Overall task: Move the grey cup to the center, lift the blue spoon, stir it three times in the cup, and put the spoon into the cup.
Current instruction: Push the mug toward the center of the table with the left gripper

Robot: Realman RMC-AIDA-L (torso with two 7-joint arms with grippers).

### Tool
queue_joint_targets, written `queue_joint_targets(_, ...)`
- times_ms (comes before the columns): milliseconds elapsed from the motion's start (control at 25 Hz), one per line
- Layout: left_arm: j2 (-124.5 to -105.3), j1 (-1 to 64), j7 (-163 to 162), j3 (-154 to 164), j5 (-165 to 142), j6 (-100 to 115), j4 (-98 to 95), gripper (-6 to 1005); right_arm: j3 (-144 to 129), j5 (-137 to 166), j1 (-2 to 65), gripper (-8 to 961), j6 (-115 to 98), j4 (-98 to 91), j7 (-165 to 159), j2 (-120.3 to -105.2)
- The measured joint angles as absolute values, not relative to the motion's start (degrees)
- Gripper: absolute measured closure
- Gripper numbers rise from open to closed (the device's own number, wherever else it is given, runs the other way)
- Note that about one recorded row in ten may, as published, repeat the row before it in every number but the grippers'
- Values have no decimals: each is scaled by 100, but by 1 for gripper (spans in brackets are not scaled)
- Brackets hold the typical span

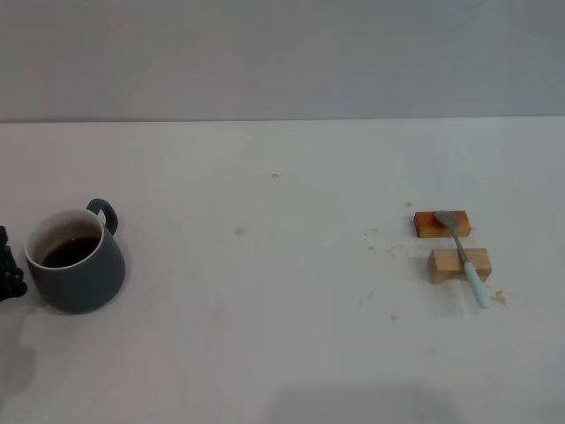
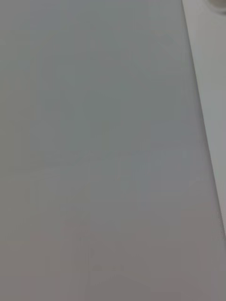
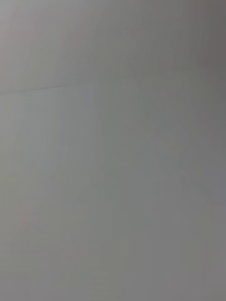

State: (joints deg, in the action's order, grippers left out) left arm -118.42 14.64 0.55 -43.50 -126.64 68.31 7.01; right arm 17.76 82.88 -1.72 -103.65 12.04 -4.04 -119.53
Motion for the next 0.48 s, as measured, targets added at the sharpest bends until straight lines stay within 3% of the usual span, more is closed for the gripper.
queue_joint_targets(480,-11844,1517,42,-3996,-12665,6834,816,1001,1779,8288,-150,179,-10365,1204,-404,-11953)
